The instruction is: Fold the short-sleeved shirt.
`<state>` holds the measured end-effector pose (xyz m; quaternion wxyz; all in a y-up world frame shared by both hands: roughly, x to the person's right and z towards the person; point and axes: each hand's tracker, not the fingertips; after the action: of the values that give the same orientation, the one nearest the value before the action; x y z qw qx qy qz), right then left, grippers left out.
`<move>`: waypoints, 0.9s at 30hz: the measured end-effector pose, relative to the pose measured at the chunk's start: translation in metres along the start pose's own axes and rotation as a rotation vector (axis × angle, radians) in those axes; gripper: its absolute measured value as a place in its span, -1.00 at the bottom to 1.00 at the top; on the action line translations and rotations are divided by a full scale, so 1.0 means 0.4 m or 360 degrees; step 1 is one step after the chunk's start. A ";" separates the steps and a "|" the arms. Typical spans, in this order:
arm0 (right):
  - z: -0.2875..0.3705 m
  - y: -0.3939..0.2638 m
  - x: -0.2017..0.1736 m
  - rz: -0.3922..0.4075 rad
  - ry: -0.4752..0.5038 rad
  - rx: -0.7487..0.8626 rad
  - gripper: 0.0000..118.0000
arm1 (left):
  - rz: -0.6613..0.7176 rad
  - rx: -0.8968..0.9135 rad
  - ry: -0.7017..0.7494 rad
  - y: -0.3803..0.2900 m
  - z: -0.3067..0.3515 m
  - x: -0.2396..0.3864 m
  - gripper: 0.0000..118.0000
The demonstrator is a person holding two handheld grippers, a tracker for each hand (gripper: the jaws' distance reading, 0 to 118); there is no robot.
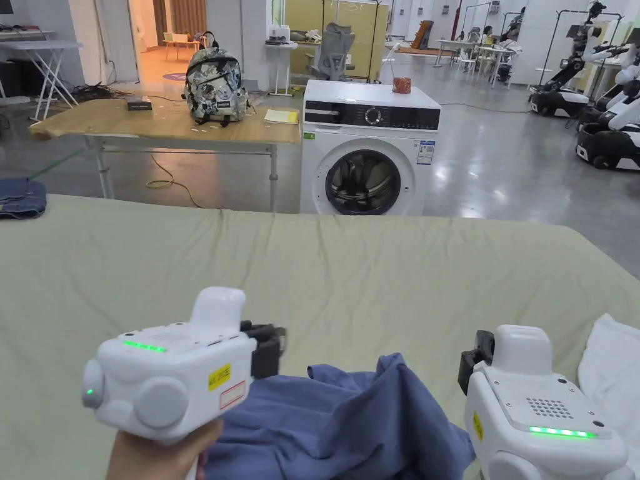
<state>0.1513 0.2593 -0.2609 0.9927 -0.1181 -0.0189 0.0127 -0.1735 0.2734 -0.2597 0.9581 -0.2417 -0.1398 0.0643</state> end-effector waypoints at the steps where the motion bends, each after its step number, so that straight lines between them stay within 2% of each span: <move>1: -0.001 0.001 -0.010 0.0000 0.0010 0.0002 -1.00 | -0.0003 -0.0021 0.0050 -0.017 0.012 -0.015 -0.99; 7: -0.005 -0.009 -0.071 0.0005 0.0090 -0.0004 -1.00 | 0.0153 -0.0108 0.0223 -0.125 0.057 -0.111 -1.00; 10: -0.012 -0.013 -0.092 0.0008 0.0122 -0.0023 -1.00 | 0.0318 -0.0131 0.0283 -0.142 0.044 -0.193 -1.00; 17: -0.033 -0.010 -0.103 0.0031 0.0144 -0.0048 -1.00 | 0.0412 -0.0296 0.0358 -0.039 -0.098 -0.369 -1.00; 20: -0.045 -0.011 -0.096 0.0039 0.0135 -0.0056 -1.00 | 0.0430 -0.0466 0.0390 0.001 -0.190 -0.428 -0.96; 22: -0.055 -0.015 -0.087 0.0036 0.0120 -0.0062 -1.00 | 0.0460 -0.0549 0.0393 0.015 -0.241 -0.446 -0.62; 24: -0.064 -0.022 -0.076 0.0036 0.0104 -0.0074 -1.00 | 0.0499 -0.0604 0.0390 0.018 -0.293 -0.465 -0.05; 25: -0.069 -0.026 -0.069 0.0036 0.0096 -0.0085 -1.00 | 0.0519 -0.0637 0.0392 0.013 -0.310 -0.466 0.14; 27: -0.081 -0.036 -0.057 0.0046 0.0083 -0.0104 -1.00 | 0.0540 -0.0707 0.0400 0.003 -0.358 -0.473 0.19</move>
<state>0.1302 0.2369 -0.2897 0.9882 -0.1510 0.0082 0.0233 -0.3108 0.1744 -0.4260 0.8671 -0.4713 0.0116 0.1609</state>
